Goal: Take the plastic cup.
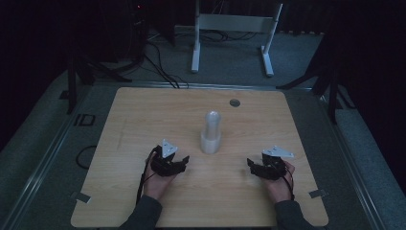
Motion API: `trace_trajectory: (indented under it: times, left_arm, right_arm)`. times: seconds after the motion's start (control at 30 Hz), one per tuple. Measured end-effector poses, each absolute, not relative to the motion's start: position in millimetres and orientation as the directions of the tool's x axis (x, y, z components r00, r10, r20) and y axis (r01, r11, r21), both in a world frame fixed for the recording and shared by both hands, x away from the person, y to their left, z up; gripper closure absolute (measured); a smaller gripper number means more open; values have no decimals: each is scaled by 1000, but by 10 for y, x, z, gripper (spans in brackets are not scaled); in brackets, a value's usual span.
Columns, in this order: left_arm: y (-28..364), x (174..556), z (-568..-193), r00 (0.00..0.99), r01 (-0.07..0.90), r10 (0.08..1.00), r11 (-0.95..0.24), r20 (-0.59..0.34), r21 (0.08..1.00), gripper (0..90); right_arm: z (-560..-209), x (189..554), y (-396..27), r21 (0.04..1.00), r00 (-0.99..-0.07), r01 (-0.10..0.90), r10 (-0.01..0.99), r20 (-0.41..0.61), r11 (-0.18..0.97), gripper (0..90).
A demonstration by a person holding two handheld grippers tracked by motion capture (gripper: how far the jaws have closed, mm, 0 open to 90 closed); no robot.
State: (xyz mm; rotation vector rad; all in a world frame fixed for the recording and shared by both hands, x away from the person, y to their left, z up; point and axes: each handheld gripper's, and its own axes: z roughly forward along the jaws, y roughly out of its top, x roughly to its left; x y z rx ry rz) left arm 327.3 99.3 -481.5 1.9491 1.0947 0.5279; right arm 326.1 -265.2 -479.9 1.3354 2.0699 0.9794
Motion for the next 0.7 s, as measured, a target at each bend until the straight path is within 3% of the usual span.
trace_trajectory:
  times: [0.7]
  left_arm:
    - [791, 3413, -4670, 585, 467, 811, -303, -33, 831, 331]
  right_arm:
    - [-4439, 3337, -2407, 821, -461, 479, 885, -66, 311, 319]
